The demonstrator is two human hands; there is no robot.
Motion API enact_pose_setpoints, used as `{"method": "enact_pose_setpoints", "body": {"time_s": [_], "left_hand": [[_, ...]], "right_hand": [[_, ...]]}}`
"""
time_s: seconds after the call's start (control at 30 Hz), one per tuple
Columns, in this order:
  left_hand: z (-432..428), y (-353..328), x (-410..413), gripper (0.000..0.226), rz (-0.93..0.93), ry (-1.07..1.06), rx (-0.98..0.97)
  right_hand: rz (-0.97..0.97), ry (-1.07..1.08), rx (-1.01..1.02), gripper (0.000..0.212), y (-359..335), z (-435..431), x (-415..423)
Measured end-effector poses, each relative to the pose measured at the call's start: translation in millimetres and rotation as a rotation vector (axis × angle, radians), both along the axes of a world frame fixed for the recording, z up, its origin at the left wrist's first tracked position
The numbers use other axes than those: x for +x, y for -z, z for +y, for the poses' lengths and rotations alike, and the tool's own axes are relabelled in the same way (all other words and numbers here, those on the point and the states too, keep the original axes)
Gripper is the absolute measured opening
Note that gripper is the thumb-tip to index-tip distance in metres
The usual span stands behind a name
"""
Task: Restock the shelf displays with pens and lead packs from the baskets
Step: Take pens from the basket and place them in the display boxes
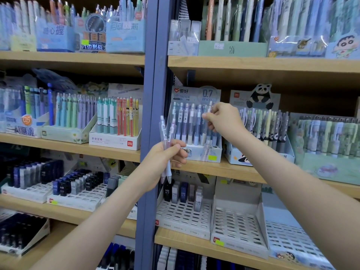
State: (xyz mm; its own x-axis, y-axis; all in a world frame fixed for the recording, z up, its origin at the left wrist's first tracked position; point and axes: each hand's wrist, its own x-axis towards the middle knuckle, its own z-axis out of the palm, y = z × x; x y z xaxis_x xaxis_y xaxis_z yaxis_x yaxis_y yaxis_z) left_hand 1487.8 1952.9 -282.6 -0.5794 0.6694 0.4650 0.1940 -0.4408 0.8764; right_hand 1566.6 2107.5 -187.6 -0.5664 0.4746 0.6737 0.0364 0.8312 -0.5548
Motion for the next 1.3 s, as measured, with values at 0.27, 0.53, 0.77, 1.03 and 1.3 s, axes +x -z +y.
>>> {"method": "enact_pose_setpoints", "body": {"time_s": [0.27,0.53,0.77,1.03,1.3], "left_hand": [[1.1,0.9,-1.6,0.020,0.008,0.007,0.001],[6.4,-1.0,5.0,0.018,0.110,0.173,-0.060],[13.0,-6.1,13.3,0.019,0.172,0.271,-0.134],[14.9,-3.9,2.9,0.021,0.099,0.007,-0.092],[21.3,-7.4,4.6,0.021,0.074,-0.040,-0.057]], "right_hand": [[-0.090,0.063,0.068,0.024,7.2,1.3,-4.9],[-0.176,-0.355,-0.009,0.015,29.9,-39.1,28.5],[-0.073,-0.490,-0.165,0.010,25.5,-30.2,43.4],[0.416,-0.166,-0.207,0.013,0.5,13.9,55.0],[0.197,-0.081,-0.049,0.018,5.5,15.4,35.2]]}}
